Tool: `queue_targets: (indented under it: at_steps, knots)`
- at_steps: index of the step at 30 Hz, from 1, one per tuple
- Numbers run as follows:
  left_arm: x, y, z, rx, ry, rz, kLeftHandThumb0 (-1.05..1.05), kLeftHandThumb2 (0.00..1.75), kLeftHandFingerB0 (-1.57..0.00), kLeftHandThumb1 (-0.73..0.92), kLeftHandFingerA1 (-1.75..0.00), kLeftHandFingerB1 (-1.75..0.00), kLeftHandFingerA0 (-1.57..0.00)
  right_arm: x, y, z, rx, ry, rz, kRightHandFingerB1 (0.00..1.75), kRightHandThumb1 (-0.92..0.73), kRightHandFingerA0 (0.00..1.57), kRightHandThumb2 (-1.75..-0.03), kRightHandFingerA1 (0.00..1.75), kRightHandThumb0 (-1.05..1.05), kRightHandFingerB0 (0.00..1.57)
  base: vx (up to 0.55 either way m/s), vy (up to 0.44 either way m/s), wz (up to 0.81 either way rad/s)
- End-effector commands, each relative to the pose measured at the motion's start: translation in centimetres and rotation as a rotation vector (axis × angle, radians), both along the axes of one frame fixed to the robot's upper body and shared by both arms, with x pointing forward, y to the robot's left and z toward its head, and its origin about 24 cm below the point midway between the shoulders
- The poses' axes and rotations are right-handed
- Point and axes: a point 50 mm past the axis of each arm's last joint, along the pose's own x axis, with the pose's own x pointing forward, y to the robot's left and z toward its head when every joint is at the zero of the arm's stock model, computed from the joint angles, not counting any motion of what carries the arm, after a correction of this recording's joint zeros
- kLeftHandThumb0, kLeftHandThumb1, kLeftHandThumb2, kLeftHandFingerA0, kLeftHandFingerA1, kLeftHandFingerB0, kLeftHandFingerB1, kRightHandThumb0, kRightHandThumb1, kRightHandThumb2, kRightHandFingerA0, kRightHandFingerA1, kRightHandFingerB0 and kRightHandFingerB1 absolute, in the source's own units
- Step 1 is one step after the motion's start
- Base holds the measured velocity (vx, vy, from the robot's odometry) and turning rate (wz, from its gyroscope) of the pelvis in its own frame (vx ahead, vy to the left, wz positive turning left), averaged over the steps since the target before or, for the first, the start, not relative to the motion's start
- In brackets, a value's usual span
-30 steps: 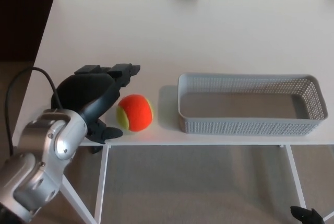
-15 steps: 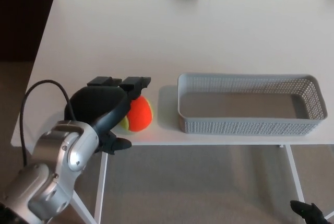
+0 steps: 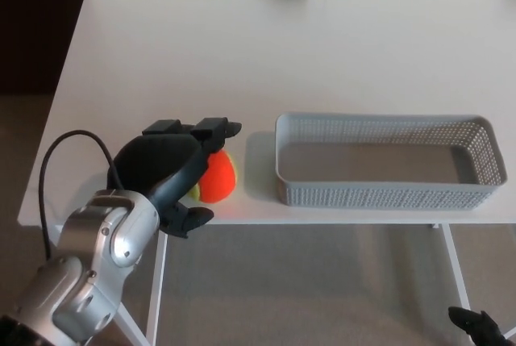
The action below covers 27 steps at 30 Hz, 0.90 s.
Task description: The robot walk towards a table in front and uses its left hand to pickup a tennis ball on the left side and put it in a container on the right hand side
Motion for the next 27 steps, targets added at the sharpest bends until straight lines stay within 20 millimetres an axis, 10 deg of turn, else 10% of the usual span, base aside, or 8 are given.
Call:
queue_targets:
  at_steps: [1, 7, 9, 13, 15, 16, 27]
  knots:
    - [0.0, 0.4, 0.1, -0.003, -0.021, -0.001, -0.23, 0.56, -0.13, 0.45, -0.33, -0.29, -0.16, -0.1, -0.5, 0.1, -0.028, 0.008, 0.003, 0.51, -0.66, 0.15, -1.07, 0.59, -0.11, 0.04, 0.00, 0.000, 0.00]
    - [0.2, 0.3, 0.2, 0.017, -0.020, -0.011, -0.24, 0.57, -0.14, 0.45, -0.33, -0.30, -0.16, 0.1, -0.6, 0.2, -0.038, 0.001, 0.010, 0.46, -0.80, 0.19, -0.80, 0.63, -0.09, 0.08, 0.00, 0.000, 0.00]
    - [0.2, 0.3, 0.2, 0.018, -0.018, -0.010, -0.24, 0.56, -0.14, 0.46, -0.32, -0.29, -0.16, 0.2, -0.6, 0.3, -0.037, -0.002, 0.010, 0.52, -0.65, 0.16, -1.07, 0.61, -0.12, 0.05, 0.00, 0.000, 0.00]
    - [0.3, 0.3, 0.1, 0.040, -0.004, -0.008, -0.25, 0.57, -0.13, 0.46, -0.33, -0.29, -0.14, 0.4, -0.4, 0.6, -0.045, -0.009, 0.025, 0.47, -0.79, 0.19, -0.82, 0.63, -0.10, 0.09, 0.00, 0.000, 0.00]
    - [0.4, 0.2, 0.2, 0.040, 0.006, -0.005, -0.14, 0.90, 0.00, 0.44, -0.49, -0.47, -0.02, 0.6, -0.3, 0.7, -0.050, -0.010, 0.026, 0.48, -0.80, 0.19, -0.81, 0.63, -0.10, 0.09, 0.00, 0.000, 0.00]
    - [0.4, 0.2, 0.2, 0.039, 0.003, -0.007, -0.22, 0.55, -0.15, 0.46, -0.33, -0.28, -0.17, 0.7, -0.3, 0.8, -0.050, -0.011, 0.027, 0.47, -0.80, 0.19, -0.80, 0.63, -0.10, 0.09, 0.00, 0.000, 0.00]
    - [0.7, -0.2, -0.4, 0.058, 0.007, -0.012, -0.15, 0.89, -0.01, 0.42, -0.49, -0.47, -0.02, 1.0, -0.2, 0.9, -0.041, -0.032, 0.033, 0.52, -0.62, 0.16, -1.07, 0.60, -0.09, 0.05, 0.00, 0.000, 0.00]
